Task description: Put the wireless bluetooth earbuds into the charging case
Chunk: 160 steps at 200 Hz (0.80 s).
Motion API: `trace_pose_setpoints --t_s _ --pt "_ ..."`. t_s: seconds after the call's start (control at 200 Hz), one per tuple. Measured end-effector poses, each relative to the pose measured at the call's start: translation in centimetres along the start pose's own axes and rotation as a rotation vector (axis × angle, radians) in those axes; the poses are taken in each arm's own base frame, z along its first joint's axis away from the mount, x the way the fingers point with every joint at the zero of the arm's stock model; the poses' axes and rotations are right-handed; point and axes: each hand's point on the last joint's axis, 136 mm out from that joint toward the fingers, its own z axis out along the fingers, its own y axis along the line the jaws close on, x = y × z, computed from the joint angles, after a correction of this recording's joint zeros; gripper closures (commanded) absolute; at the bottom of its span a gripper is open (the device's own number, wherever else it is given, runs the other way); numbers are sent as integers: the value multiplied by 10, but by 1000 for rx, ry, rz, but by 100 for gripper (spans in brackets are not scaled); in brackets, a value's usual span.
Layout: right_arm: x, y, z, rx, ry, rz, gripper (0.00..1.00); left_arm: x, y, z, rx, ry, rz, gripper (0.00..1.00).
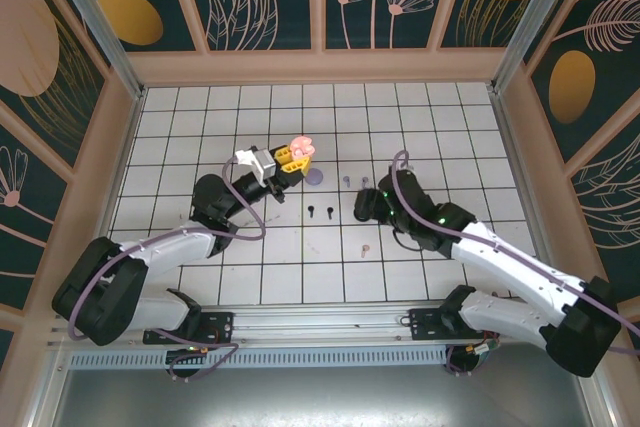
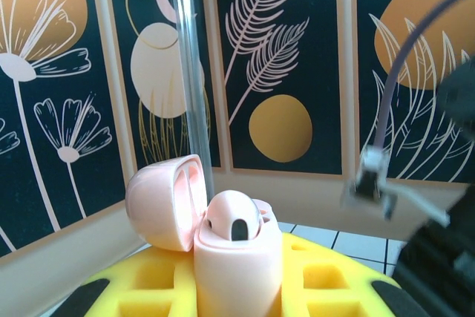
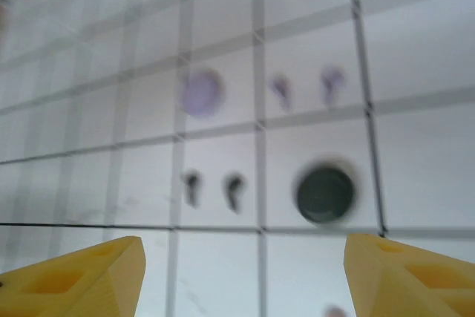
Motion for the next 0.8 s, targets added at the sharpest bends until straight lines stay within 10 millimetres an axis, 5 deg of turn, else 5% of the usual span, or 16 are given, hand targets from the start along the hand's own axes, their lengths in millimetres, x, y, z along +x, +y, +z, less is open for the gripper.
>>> trace_pose_setpoints --t_s 0.185,0.455,0.801 --pt "47 -29 17 95 106 84 35 0 -1 -5 -10 -8 -13 100" --pt "88 -37 37 190 204 116 47 0 -2 -11 -20 -22 -33 100" --pt "98 -37 56 278 240 78 54 -4 -4 -13 -17 -48 -37 100"
